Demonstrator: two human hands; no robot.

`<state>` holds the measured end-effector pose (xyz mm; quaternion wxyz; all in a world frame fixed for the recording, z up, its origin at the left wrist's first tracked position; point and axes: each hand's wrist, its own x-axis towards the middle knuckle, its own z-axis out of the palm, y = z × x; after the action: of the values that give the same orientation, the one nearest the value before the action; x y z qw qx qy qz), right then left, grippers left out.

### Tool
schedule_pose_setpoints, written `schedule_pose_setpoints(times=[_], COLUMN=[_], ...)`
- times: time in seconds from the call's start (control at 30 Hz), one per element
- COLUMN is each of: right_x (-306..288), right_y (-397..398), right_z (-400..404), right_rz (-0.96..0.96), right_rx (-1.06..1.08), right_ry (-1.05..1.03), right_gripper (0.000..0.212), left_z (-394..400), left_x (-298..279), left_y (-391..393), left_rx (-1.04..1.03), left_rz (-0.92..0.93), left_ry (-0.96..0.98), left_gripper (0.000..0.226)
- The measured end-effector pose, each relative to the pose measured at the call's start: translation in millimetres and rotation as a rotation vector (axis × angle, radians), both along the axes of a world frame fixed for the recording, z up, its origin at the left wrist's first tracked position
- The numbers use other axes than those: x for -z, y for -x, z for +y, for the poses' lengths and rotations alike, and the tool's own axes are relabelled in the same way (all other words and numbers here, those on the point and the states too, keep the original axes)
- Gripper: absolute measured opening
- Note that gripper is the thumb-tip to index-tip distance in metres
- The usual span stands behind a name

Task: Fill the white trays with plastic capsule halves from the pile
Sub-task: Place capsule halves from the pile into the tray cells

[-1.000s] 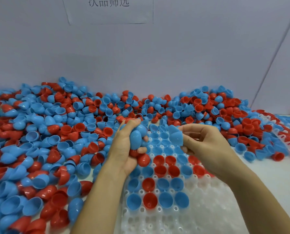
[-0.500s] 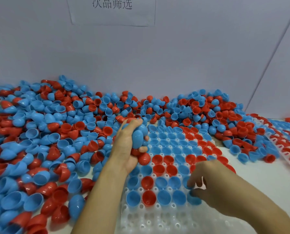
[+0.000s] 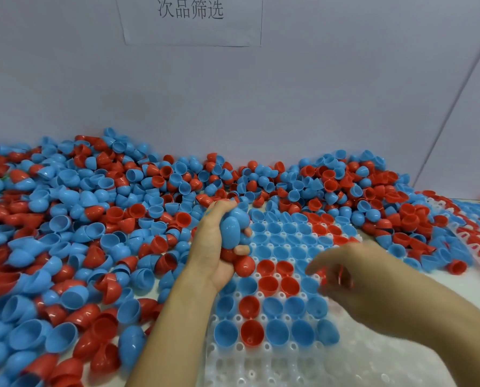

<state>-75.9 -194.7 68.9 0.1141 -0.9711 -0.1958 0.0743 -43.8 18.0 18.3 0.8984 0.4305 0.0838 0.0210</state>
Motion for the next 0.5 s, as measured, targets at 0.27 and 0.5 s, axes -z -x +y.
schedule_pose_setpoints(times=[0.27, 0.5], right_x=[-5.2, 37.6], right_y=[-32.5, -33.4], right_z=[65.9, 84.5], right_rz=[-0.089, -0.207], right_rx=[-0.172, -0.107], right_ry=[-0.520, -0.873], right_gripper=[0.031, 0.026], left_z=[-1.3, -6.8], left_x=[3.2, 5.3], left_y=[-3.9, -4.5], left_rx=[-0.008, -0.001], left_rz=[0.038, 0.035], left_ry=[-0.014, -0.013], left_gripper=[0.018, 0.023])
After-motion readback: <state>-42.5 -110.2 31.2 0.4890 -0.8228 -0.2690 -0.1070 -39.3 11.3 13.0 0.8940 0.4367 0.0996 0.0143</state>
